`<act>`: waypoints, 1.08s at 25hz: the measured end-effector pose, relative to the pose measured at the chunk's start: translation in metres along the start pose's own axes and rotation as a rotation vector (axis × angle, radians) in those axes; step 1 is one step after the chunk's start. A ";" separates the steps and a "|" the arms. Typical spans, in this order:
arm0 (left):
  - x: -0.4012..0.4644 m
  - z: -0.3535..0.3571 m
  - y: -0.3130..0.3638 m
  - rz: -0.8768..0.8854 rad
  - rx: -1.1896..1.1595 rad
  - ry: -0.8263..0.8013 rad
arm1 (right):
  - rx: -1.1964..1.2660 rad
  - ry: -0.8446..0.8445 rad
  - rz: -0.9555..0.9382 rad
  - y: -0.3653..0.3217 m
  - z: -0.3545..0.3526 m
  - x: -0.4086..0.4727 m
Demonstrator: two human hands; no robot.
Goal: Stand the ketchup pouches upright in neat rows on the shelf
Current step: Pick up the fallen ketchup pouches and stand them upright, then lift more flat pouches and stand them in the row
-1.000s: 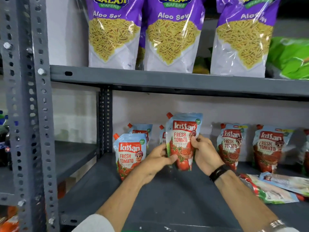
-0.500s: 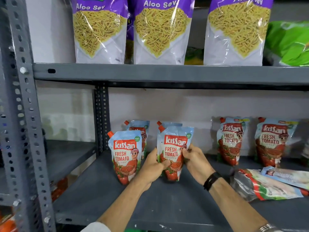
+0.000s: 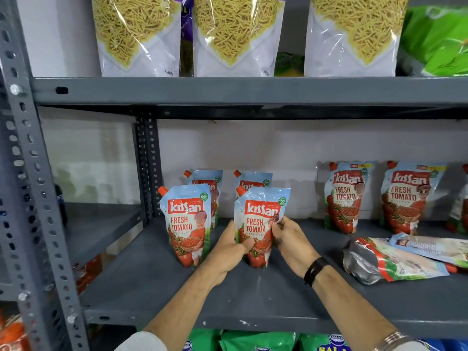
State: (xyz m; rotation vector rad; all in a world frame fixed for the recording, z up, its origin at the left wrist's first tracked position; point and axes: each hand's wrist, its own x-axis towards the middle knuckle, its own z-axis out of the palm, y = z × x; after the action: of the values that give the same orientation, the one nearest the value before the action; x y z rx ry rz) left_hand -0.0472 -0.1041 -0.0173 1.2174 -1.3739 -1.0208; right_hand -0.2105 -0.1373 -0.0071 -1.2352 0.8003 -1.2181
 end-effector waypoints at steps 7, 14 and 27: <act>-0.031 -0.009 -0.005 0.009 0.211 0.201 | -0.204 0.155 0.012 0.000 -0.006 -0.006; -0.067 0.039 0.009 0.233 0.627 0.029 | -0.868 0.139 0.150 -0.029 -0.027 -0.060; -0.029 0.250 0.093 0.659 1.144 0.003 | -0.854 0.394 -0.163 -0.094 -0.214 -0.091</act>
State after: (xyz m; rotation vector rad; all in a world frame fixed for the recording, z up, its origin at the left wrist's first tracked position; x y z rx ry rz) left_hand -0.3085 -0.0677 0.0322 1.3256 -2.2414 0.3299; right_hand -0.4556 -0.0947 0.0247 -1.7824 1.6462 -1.3136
